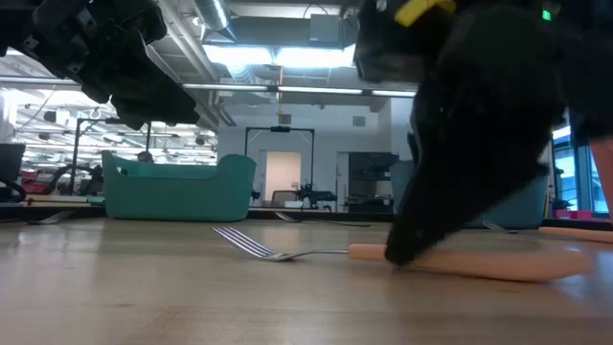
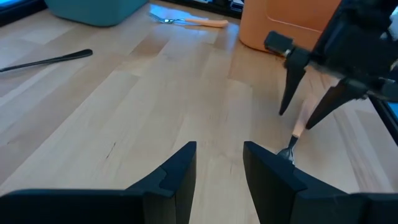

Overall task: Sort silverware by color (type)
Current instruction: Put the brown fork into the green bin

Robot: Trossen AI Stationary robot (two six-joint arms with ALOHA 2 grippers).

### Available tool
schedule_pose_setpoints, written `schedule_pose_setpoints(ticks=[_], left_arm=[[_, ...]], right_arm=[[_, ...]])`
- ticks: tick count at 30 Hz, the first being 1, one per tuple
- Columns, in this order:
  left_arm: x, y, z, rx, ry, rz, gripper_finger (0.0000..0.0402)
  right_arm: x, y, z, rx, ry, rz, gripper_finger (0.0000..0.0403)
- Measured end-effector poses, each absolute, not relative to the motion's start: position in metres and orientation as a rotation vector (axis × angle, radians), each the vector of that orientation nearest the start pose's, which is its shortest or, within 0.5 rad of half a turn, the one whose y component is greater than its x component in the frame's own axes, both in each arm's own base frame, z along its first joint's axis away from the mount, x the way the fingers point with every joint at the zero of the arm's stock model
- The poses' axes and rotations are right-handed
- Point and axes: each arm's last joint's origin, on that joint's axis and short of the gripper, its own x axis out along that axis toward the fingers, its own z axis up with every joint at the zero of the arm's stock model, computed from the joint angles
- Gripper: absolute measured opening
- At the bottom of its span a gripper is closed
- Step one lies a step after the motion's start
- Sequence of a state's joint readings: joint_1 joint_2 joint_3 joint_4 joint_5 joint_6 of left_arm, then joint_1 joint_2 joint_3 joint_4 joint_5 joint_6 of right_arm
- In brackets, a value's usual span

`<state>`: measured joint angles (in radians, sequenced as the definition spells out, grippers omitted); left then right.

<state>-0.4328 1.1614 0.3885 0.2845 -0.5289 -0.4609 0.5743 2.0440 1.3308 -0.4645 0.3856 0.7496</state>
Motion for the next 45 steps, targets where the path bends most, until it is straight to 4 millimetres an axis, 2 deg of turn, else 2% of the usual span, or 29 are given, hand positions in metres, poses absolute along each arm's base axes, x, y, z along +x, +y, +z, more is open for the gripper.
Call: schedule_pose_setpoints(ticks=[6,9,17,21,29,32,35,45], left_arm=[[0.200,-0.077,0.174,-0.227,0.400,0.191,0.0127],[0.200,-0.077,0.174,-0.227,0.400,0.191,0.0127],[0.200,-0.077,0.174,-0.227,0.400,0.191,0.0128],[0.200,-0.077,0.174,-0.227,0.400,0.191,0.0128],[0.201,-0.077,0.174,-0.227,0.400,0.191,0.0128],[0.201,-0.077,0.174,-0.215,0.400,0.189,0.0128],[0.201,-0.077,0.175,-0.211,0.397,0.183,0.0128],[0.201,-0.082,0.179,-0.223,0.351,0.147,0.0128]], right_arm=[[0.343,0.209,0.129,0.129,1.039,-0.221,0.0185],[0.343,0.210,0.129,0.130,1.040,-0.220,0.0171],[0.343,0.211,0.129,0.129,1.059,-0.185,0.0067],[0.343,0.211,0.129,0.135,1.073,-0.173,0.0030],[0.342,0.209,0.132,0.051,1.034,-0.204,0.0025],[0.342,0.208,0.140,0.023,1.012,-0.216,0.0025],[0.343,0.206,0.156,0.009,0.962,-0.231,0.0025],[0.337,0.193,0.204,-0.080,0.699,-0.455,0.0030]])
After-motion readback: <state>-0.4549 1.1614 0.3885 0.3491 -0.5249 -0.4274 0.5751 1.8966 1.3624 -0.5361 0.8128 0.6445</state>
